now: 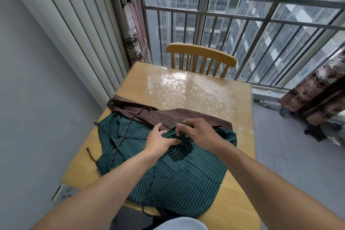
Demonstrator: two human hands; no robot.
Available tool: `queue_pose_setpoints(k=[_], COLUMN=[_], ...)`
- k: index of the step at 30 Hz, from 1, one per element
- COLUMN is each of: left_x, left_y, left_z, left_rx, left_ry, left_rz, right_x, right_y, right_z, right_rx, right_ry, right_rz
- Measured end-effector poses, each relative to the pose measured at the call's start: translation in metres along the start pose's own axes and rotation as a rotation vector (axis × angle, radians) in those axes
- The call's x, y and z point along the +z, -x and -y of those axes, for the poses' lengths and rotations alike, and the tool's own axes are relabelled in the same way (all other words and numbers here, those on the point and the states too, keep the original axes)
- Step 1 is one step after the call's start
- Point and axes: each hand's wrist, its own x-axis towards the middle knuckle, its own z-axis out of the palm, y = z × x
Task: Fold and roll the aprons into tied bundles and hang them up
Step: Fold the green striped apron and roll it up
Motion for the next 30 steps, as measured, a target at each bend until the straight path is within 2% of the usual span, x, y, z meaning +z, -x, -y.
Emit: queue_pose_setpoints(k=[3,5,8,12,17,23,30], left_x=[-0.001,0.0,0.003,0.006,0.009,0.009,0.016], left_y=[0.003,0.005,0.006,0.005,0.004,0.003,0.003], left_z=[0.003,0.004,0.005,0.005,0.006,0.007,0.006], left_rx=[0.045,0.082,0.129,0.165,0.193,0.196,0.178], left_ry=[-0.024,-0.038,-0.045,-0.104,-0.179,-0.257,-0.43], left_rz=[0.023,0.022,0.016,0.043,0.122,0.148,0.092], right_x=[-0.001,0.001,0.004,0.002,-0.003,-0.01,-0.007], right_y=[-0.001,0.001,0.001,-0.003,-0.009,-0.012,-0.014], right_z=[-0.006,-0.01,-0.012,-0.013,-0.023,-0.025,-0.017], right_rx=[0.033,0.036,-0.013,-0.093,-0.247,-0.046,-0.012], right_ry=[-0.072,-0.134,-0.099,0.042,0.425,0.473,0.503], right_rz=[0.027,-0.016,-0.073,-0.078,-0.058,0.091,0.066])
